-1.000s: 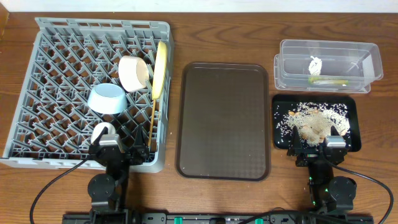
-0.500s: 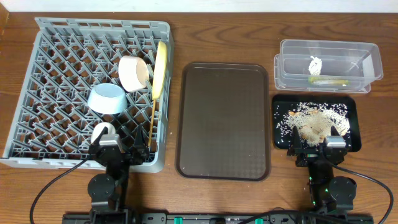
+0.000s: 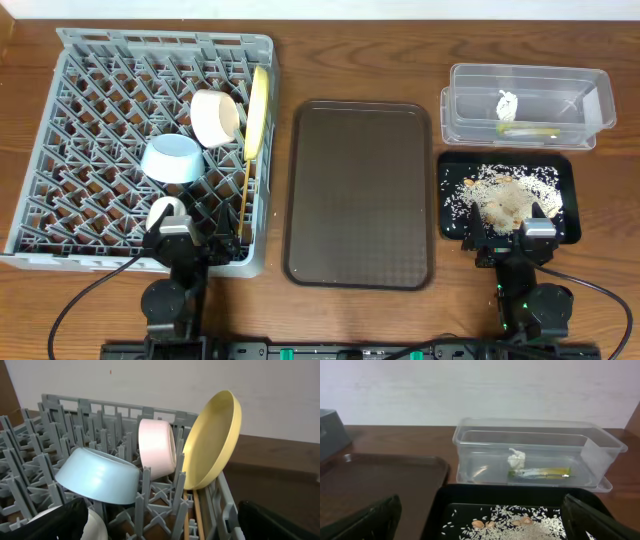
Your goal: Sort waste into correct bins and load items into the dishwasher
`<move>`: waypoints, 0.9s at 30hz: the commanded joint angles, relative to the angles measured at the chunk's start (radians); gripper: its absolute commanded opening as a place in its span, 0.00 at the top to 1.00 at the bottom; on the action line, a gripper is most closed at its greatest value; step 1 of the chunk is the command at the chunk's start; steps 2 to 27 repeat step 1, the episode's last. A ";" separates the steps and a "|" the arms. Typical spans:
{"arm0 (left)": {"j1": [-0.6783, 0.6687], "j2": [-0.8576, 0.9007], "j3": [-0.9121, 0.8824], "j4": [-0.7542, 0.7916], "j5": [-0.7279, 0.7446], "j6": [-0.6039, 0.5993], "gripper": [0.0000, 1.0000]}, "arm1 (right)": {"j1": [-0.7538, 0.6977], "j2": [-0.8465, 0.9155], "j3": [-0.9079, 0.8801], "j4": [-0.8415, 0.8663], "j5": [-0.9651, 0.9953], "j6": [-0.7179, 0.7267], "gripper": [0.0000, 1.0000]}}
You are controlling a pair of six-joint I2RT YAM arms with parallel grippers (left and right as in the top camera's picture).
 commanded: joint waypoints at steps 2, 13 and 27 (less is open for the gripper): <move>0.006 -0.005 -0.015 -0.037 -0.002 0.017 0.03 | 0.012 -0.006 -0.002 -0.005 -0.003 -0.018 0.01; 0.006 -0.005 -0.015 -0.037 -0.002 0.017 0.03 | 0.012 -0.006 -0.002 -0.005 -0.003 -0.018 0.01; 0.006 -0.005 -0.015 -0.037 -0.002 0.017 0.03 | 0.012 -0.006 -0.002 -0.005 -0.003 -0.018 0.01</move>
